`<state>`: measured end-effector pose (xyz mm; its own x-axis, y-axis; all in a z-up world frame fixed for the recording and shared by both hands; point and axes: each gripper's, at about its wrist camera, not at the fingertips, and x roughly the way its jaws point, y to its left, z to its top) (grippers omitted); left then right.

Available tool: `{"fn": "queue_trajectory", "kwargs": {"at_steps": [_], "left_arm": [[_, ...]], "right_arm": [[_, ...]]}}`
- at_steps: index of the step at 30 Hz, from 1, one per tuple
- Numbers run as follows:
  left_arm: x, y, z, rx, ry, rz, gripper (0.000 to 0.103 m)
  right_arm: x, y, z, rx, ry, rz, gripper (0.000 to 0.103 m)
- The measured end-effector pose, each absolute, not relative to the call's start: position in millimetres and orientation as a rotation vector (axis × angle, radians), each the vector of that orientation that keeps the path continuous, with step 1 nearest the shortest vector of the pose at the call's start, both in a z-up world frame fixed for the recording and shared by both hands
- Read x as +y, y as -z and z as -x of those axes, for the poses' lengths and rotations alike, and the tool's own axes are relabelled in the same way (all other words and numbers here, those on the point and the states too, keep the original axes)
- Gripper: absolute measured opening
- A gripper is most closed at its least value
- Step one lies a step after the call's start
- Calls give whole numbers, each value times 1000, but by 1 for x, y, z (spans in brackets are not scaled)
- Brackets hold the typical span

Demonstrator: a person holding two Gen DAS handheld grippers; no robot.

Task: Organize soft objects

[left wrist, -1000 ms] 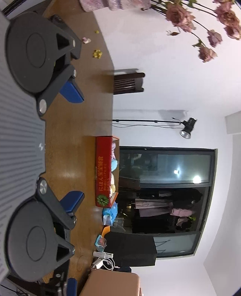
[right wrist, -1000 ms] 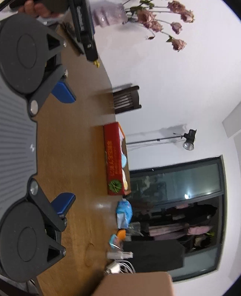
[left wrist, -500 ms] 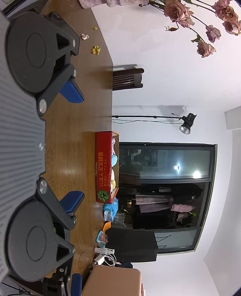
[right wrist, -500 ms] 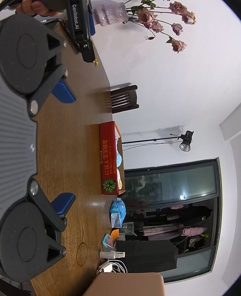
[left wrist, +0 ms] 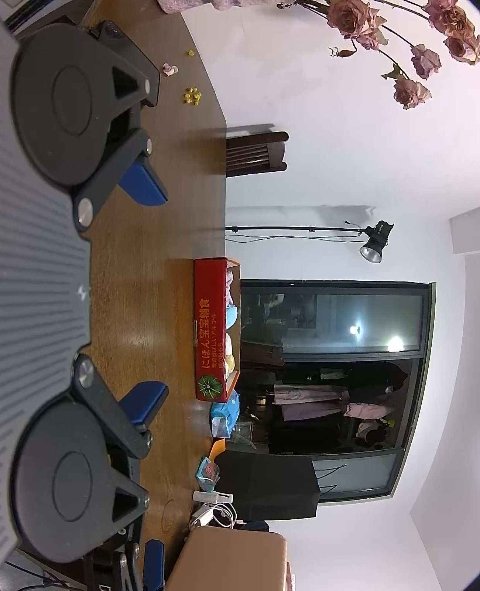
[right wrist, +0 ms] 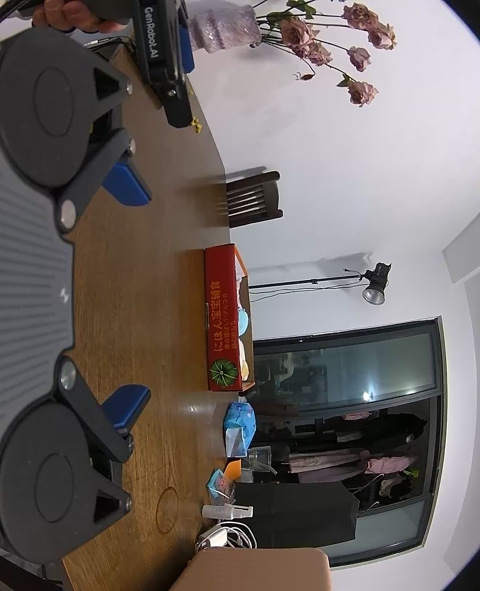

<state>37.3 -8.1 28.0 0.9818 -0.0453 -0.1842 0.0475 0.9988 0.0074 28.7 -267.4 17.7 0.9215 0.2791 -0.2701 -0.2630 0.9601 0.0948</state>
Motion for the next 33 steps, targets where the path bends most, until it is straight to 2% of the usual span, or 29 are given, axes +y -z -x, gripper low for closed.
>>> {"fn": "queue_trajectory", "kwargs": {"at_steps": [33], "left_arm": [[-7, -29, -37, 189, 52, -16, 103]], "right_arm": [[-264, -17, -27, 285, -276, -57, 103]]}}
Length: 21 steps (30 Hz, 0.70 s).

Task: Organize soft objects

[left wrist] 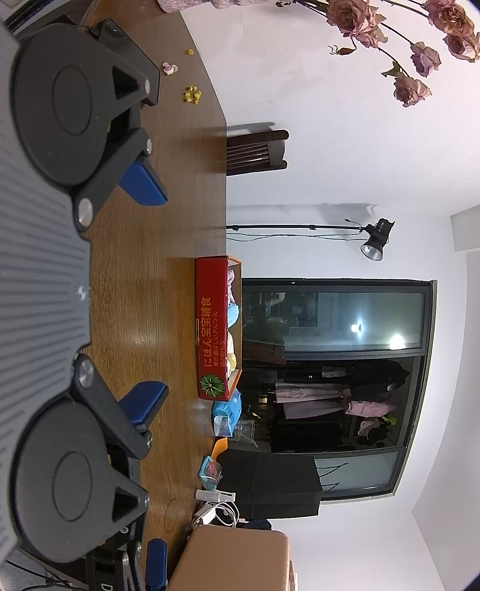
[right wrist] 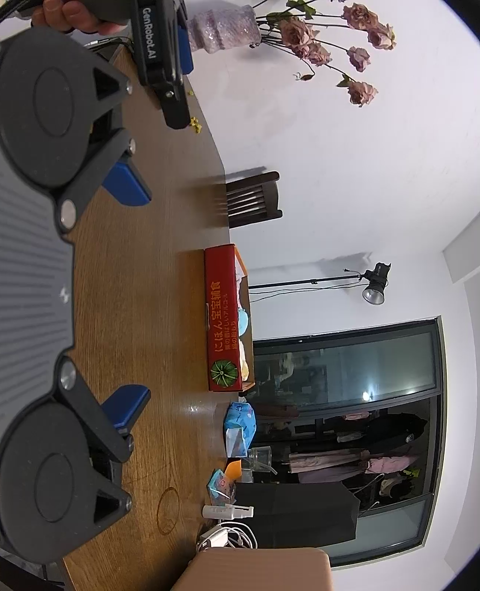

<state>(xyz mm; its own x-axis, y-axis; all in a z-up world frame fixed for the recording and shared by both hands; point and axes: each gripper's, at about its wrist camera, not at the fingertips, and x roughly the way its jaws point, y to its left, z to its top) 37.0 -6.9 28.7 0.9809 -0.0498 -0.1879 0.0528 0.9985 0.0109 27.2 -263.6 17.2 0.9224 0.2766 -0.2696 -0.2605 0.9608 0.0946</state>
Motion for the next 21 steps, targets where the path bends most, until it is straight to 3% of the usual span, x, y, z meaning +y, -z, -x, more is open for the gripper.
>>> {"fn": "queue_trajectory", "kwargs": {"at_steps": [21], "left_arm": [[-5, -29, -38, 191, 51, -13, 103]], "right_arm": [[-265, -17, -26, 274, -278, -57, 103]]}}
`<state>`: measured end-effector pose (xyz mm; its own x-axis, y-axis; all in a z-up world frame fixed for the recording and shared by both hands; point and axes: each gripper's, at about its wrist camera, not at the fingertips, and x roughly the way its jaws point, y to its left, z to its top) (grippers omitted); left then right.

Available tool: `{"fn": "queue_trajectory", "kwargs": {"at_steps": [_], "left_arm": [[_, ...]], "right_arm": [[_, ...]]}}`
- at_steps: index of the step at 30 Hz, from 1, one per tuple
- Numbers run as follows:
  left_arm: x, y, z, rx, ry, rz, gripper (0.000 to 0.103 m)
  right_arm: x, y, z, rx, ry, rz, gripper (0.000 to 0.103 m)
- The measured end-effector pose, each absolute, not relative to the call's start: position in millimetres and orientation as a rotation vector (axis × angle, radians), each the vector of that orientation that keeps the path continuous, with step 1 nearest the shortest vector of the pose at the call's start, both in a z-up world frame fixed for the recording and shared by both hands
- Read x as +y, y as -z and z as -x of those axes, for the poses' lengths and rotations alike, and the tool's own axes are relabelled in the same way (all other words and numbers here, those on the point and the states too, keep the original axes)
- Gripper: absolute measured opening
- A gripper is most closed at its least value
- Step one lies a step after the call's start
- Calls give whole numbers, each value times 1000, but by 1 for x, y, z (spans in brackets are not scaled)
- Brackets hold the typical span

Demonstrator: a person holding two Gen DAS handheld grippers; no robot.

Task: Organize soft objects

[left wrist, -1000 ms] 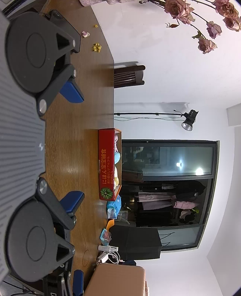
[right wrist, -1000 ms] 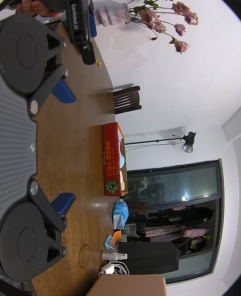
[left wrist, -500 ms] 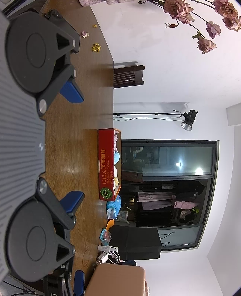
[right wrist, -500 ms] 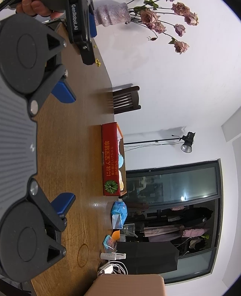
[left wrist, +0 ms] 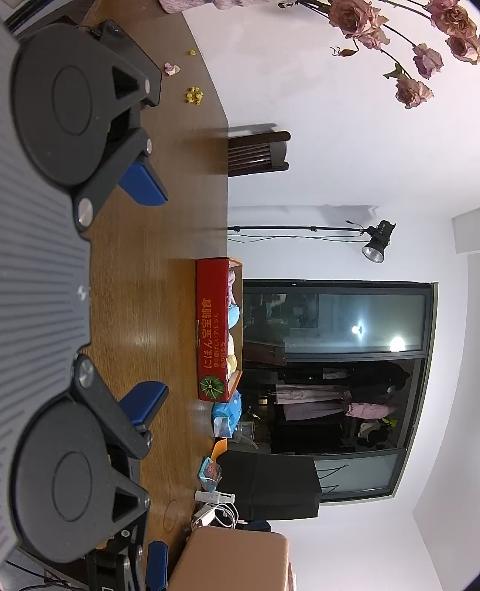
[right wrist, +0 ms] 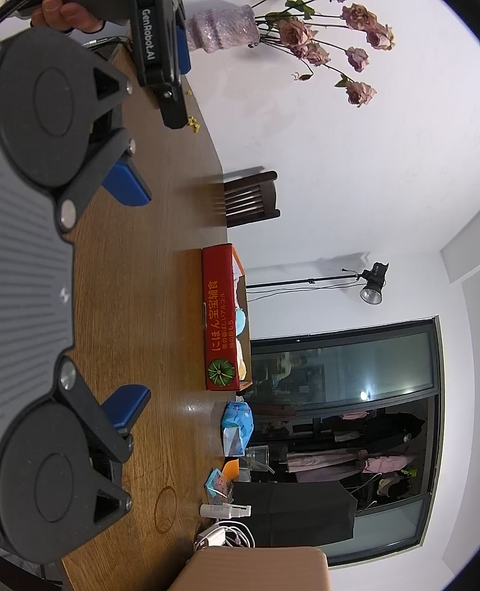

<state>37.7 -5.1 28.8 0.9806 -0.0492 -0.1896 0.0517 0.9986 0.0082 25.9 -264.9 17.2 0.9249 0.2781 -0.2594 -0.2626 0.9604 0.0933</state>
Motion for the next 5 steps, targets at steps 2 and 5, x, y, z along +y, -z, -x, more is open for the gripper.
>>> {"fn": "queue_trajectory", "kwargs": {"at_steps": [2, 5], "left_arm": [[-5, -29, -38, 188, 55, -14, 103], [-4, -28, -37, 184, 63, -13, 103]], "right_arm": [[-265, -17, -26, 275, -278, -57, 103], [-265, -17, -26, 277, -277, -58, 103]]}}
